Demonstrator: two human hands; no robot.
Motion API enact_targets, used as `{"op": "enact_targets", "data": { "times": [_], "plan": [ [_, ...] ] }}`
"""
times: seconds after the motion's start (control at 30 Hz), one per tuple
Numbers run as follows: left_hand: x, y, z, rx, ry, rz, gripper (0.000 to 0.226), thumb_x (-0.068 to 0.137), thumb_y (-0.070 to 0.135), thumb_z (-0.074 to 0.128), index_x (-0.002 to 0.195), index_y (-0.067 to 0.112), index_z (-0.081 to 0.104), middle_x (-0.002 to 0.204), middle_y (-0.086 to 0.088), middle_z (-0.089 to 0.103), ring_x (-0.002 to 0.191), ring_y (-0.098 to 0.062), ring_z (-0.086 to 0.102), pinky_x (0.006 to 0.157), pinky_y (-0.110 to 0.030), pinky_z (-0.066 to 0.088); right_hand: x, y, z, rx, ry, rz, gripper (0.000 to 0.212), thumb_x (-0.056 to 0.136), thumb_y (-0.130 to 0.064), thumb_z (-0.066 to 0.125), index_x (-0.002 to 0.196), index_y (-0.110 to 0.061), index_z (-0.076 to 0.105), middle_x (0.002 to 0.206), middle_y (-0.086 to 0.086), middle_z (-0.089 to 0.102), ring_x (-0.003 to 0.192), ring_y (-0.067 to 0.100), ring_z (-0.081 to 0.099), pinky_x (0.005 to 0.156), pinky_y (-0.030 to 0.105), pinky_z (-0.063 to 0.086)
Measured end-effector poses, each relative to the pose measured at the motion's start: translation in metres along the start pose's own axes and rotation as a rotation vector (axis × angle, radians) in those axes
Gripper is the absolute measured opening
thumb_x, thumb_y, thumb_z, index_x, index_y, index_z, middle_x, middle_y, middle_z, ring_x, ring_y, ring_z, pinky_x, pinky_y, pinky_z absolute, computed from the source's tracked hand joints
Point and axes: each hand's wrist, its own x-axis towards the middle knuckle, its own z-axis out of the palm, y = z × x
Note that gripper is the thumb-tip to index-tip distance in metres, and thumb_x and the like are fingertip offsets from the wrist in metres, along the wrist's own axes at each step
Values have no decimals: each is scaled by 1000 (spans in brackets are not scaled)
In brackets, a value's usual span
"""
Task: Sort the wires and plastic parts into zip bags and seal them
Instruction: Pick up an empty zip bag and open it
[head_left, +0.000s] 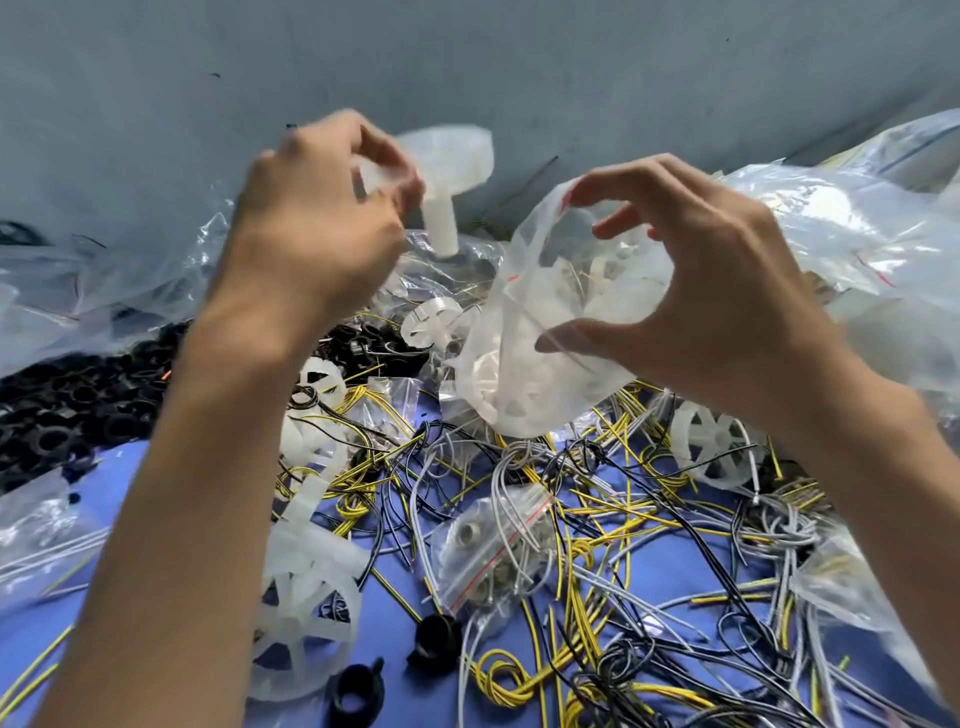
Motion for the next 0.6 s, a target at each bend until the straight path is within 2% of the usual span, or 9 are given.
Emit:
{"op": "enact_targets", "data": {
  "times": [0.07, 0.13, 0.2, 0.23, 0.3, 0.37, 0.43, 0.5, 0.6],
  "plan": [
    [-4, 15, -8, -247, -5, 60, 6, 84, 25, 62, 81, 28, 58, 86, 9, 70, 85, -12, 70, 77, -27, 55, 0, 0, 2, -15, -69, 5, 94, 51, -67, 68, 134, -28, 45, 130, -6, 49, 105, 15, 58, 86, 44, 50],
    [-9, 25, -11, -514, -103, 120, 12, 88, 19, 59, 84, 27, 52, 73, 17, 67, 78, -5, 70, 69, -17, 50, -1, 0, 4, 6, -138, -5, 108, 48, -65, 69, 142, -25, 34, 135, -3, 43, 107, 14, 55, 92, 39, 48],
    [-14, 28, -6, -741, -248, 126, 11, 86, 18, 55, 84, 25, 46, 65, 22, 64, 75, -3, 70, 70, -19, 47, 0, 0, 5, 134, -153, -5, 117, 49, -63, 76, 145, -17, 27, 134, -2, 43, 109, 5, 53, 97, 24, 43],
    [-15, 29, -3, -807, -315, 122, 11, 84, 17, 53, 83, 23, 45, 64, 22, 63, 74, -3, 69, 71, -19, 47, 0, 0, 5, 237, -143, 5, 114, 53, -62, 78, 144, -16, 26, 134, -4, 45, 109, 1, 53, 98, 19, 42],
    [-18, 27, 6, -869, -415, 126, 9, 83, 13, 51, 83, 21, 46, 66, 17, 66, 72, -4, 69, 72, -18, 48, -1, 0, 4, 463, -134, 31, 96, 65, -51, 77, 140, -23, 23, 133, -7, 48, 112, 1, 57, 100, 24, 44],
    [-19, 25, 13, -873, -470, 128, 5, 83, 14, 50, 83, 19, 49, 72, 11, 70, 75, -5, 69, 75, -20, 49, -2, -1, 1, 715, -131, 45, 74, 78, -32, 69, 133, -26, 21, 131, -1, 52, 111, 10, 60, 100, 33, 46],
    [-18, 21, 16, -828, -495, 116, 6, 83, 17, 49, 89, 18, 51, 78, 11, 72, 81, -6, 68, 80, -22, 48, -1, -4, 0, 889, -117, 56, 48, 88, -23, 53, 126, -20, 25, 123, 7, 57, 108, 15, 63, 95, 30, 49],
    [-17, 16, 16, -758, -527, 105, 16, 82, 20, 50, 98, 15, 50, 83, 9, 73, 88, -8, 68, 85, -25, 48, 1, -7, 0, 915, -100, 88, 23, 93, -23, 38, 114, -17, 33, 113, 5, 63, 100, 11, 66, 85, 21, 50],
    [-16, 12, 15, -621, -549, 115, 35, 78, 22, 58, 109, 8, 48, 94, 2, 73, 92, -10, 67, 82, -21, 51, 4, -8, 2, 906, -62, 136, 10, 94, -23, 32, 99, -20, 40, 101, 7, 67, 89, 15, 69, 79, 24, 52]
  ]
}}
